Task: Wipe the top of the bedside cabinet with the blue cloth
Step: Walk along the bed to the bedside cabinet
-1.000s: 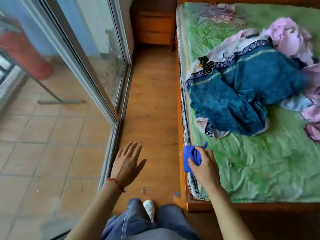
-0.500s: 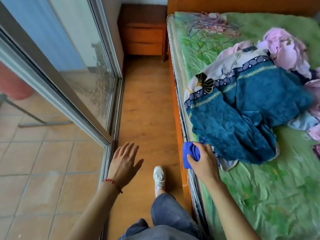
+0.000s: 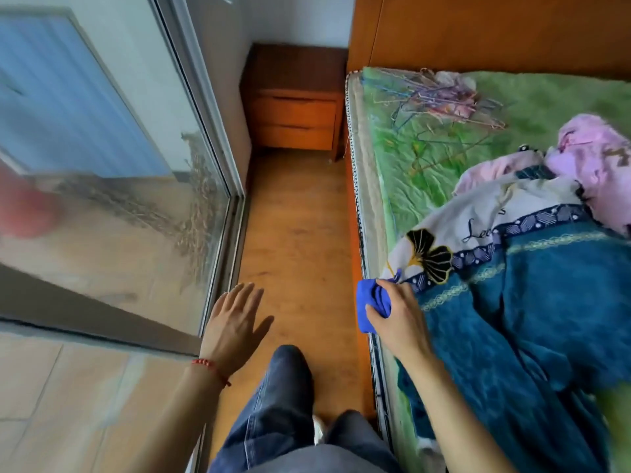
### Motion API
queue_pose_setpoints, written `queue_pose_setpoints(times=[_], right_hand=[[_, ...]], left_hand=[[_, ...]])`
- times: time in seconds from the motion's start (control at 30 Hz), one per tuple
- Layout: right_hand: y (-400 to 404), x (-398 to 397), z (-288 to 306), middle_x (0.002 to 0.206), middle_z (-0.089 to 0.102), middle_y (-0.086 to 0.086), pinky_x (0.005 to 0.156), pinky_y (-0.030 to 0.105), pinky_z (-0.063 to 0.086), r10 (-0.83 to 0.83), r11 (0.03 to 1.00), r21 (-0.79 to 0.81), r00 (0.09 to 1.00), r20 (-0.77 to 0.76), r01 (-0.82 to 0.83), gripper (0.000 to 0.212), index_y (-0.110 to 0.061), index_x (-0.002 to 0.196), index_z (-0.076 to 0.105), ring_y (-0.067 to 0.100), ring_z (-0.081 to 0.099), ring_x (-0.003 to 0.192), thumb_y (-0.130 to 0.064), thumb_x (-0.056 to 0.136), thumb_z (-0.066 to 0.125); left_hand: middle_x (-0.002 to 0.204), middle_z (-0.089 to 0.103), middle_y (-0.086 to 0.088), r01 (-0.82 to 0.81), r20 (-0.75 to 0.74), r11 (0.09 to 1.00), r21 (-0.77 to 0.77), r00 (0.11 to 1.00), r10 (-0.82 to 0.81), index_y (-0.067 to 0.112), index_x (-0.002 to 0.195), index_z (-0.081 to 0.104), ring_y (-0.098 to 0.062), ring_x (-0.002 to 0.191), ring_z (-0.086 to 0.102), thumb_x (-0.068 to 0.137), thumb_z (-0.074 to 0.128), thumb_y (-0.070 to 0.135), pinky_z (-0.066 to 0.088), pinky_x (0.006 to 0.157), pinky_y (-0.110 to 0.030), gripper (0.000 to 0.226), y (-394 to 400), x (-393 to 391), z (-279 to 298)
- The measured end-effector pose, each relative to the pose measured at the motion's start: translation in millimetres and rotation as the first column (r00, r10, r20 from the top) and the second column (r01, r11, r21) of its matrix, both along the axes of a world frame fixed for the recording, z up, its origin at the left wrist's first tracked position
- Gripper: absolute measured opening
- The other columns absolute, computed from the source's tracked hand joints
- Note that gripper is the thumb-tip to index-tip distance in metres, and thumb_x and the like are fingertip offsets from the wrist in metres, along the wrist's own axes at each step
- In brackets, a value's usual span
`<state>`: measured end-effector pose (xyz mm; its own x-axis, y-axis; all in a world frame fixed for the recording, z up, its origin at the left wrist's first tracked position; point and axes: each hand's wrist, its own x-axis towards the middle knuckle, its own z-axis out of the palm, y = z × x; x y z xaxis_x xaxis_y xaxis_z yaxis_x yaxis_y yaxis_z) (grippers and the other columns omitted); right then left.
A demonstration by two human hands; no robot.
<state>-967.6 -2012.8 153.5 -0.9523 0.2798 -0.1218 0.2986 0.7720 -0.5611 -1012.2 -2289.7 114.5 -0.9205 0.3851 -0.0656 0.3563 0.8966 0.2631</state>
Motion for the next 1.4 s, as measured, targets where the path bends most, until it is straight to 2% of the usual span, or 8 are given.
queue_pose_setpoints(times=[0.07, 0.17, 0.27, 0.5, 0.67, 1.13, 1.3, 1.4], right_hand=[[5, -43, -3, 0.112, 0.046, 0.01, 0.073, 0.033, 0.043, 0.002, 1.0, -0.006, 1.0, 0.013, -0.001, 0.047, -0.015, 0.126, 0.047, 0.029, 0.055, 0.094, -0.021, 0.083, 0.062], [13, -115, -6, 0.112, 0.046, 0.01, 0.076, 0.036, 0.045, -0.005, 1.0, -0.006, 1.0, 0.011, 0.005, 0.047, -0.017, 0.128, 0.045, 0.03, 0.055, 0.095, -0.023, 0.084, 0.061], [17, -191, -4, 0.114, 0.046, 0.011, 0.075, 0.03, 0.039, -0.035, 0.999, -0.005, 0.999, 0.006, 0.035, 0.047, -0.015, 0.128, 0.046, 0.028, 0.054, 0.098, -0.02, 0.084, 0.061], [32, -343, 10, 0.111, 0.047, 0.009, 0.067, 0.026, 0.035, -0.092, 0.996, 0.006, 0.995, -0.034, 0.092, 0.046, -0.016, 0.126, 0.048, 0.026, 0.054, 0.095, -0.021, 0.083, 0.062], [49, -423, 9, 0.109, 0.048, 0.012, 0.071, 0.032, 0.042, -0.117, 0.993, -0.013, 0.992, -0.044, 0.117, 0.047, -0.015, 0.125, 0.049, 0.029, 0.054, 0.094, -0.019, 0.081, 0.064], [155, -665, -5, 0.106, 0.049, 0.011, 0.073, 0.036, 0.047, -0.024, 1.0, 0.017, 1.0, -0.018, 0.024, 0.047, -0.017, 0.125, 0.049, 0.03, 0.056, 0.089, -0.02, 0.081, 0.064], [192, -746, -2, 0.107, 0.048, 0.011, 0.071, 0.036, 0.047, 0.027, 0.999, 0.023, 1.0, -0.012, -0.027, 0.046, -0.018, 0.125, 0.049, 0.029, 0.057, 0.088, -0.02, 0.081, 0.063], [207, -783, -5, 0.107, 0.047, 0.01, 0.07, 0.036, 0.047, 0.033, 0.999, 0.025, 0.999, 0.005, -0.033, 0.046, -0.017, 0.125, 0.048, 0.028, 0.056, 0.088, -0.021, 0.082, 0.062]], left_hand=[[0.116, 0.062, -0.018, 0.006, -0.008, 1.0, 0.015, 1.0, -0.006, 0.003, 0.116, 0.062, -0.036, 0.109, 0.057, 0.092, 0.025, 0.059, 0.047, 0.088, -0.05, 0.071, 5, -46, 0], [0.115, 0.062, -0.019, 0.015, -0.035, 1.0, 0.012, 0.999, -0.015, 0.003, 0.116, 0.062, -0.037, 0.109, 0.058, 0.087, 0.036, 0.052, 0.046, 0.088, -0.051, 0.063, 13, -121, -3], [0.116, 0.062, -0.019, 0.034, -0.041, 0.999, 0.005, 0.999, -0.033, 0.002, 0.117, 0.061, -0.038, 0.109, 0.057, 0.085, 0.038, 0.049, 0.046, 0.089, -0.051, 0.062, 19, -203, -1], [0.115, 0.062, -0.019, 0.098, -0.102, 0.995, -0.014, 0.99, -0.099, 0.002, 0.115, 0.062, -0.035, 0.107, 0.058, 0.094, 0.021, 0.057, 0.046, 0.088, -0.048, 0.072, 41, -369, 22], [0.115, 0.062, -0.02, 0.098, -0.1, 0.995, -0.006, 0.99, -0.098, 0.001, 0.115, 0.062, -0.037, 0.107, 0.058, 0.085, 0.04, 0.048, 0.046, 0.088, -0.05, 0.06, 62, -453, 24], [0.115, 0.062, -0.02, -0.004, -0.031, 1.0, 0.011, 1.0, 0.004, 0.0, 0.114, 0.063, -0.037, 0.108, 0.057, 0.085, 0.04, 0.048, 0.047, 0.088, -0.05, 0.061, 169, -671, -1], [0.113, 0.063, -0.019, -0.043, -0.024, 0.999, 0.03, 0.999, 0.044, 0.001, 0.112, 0.064, -0.035, 0.105, 0.058, 0.095, 0.021, 0.057, 0.047, 0.087, -0.049, 0.072, 208, -740, 2], [0.114, 0.063, -0.02, -0.067, -0.009, 0.997, 0.025, 0.998, 0.067, 0.0, 0.112, 0.064, -0.036, 0.106, 0.058, 0.086, 0.038, 0.05, 0.047, 0.085, -0.052, 0.062, 228, -777, 0]])
